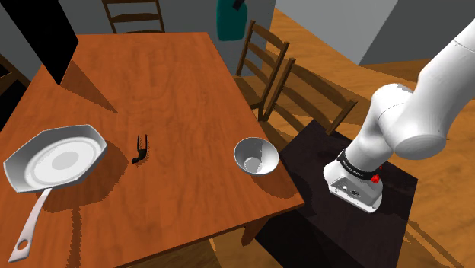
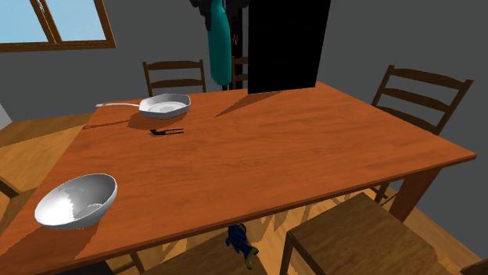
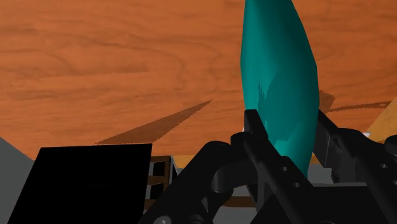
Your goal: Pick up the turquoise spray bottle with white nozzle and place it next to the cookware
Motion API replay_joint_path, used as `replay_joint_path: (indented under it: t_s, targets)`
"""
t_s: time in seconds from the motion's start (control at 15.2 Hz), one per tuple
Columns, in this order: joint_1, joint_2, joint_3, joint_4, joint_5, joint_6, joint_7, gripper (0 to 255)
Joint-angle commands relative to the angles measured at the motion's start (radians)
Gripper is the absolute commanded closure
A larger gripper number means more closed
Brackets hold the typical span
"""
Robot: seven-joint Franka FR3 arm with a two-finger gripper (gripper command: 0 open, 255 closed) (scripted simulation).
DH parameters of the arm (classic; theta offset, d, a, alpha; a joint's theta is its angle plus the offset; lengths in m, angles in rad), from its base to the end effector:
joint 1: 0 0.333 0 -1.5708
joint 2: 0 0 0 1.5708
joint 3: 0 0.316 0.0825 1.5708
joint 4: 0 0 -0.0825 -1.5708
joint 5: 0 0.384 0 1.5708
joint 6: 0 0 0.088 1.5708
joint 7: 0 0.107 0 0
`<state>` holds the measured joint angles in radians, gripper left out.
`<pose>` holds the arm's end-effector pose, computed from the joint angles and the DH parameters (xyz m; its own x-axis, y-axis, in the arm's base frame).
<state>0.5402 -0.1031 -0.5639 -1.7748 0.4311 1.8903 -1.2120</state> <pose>0.5544 0.0037 0.6131 0.4049 0.7702 0.4929 0.8873 -0.4611 -0.0083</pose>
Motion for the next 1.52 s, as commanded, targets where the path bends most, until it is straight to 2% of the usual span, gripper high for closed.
replay_joint_path:
  t_s: [0.0, 0.4, 0.79, 1.12, 1.45]
  targets:
    - [0.019, 0.011, 0.024, 0.009, 0.0, 0.019, 0.038, 255]
    - [0.078, 0.069, 0.091, 0.053, 0.006, 0.076, 0.152, 255]
    - [0.132, 0.161, 0.147, 0.146, 0.014, 0.112, 0.26, 255]
    - [0.171, 0.264, 0.183, 0.266, 0.02, 0.121, 0.348, 255]
    - [0.202, 0.394, 0.213, 0.433, 0.027, 0.107, 0.437, 255]
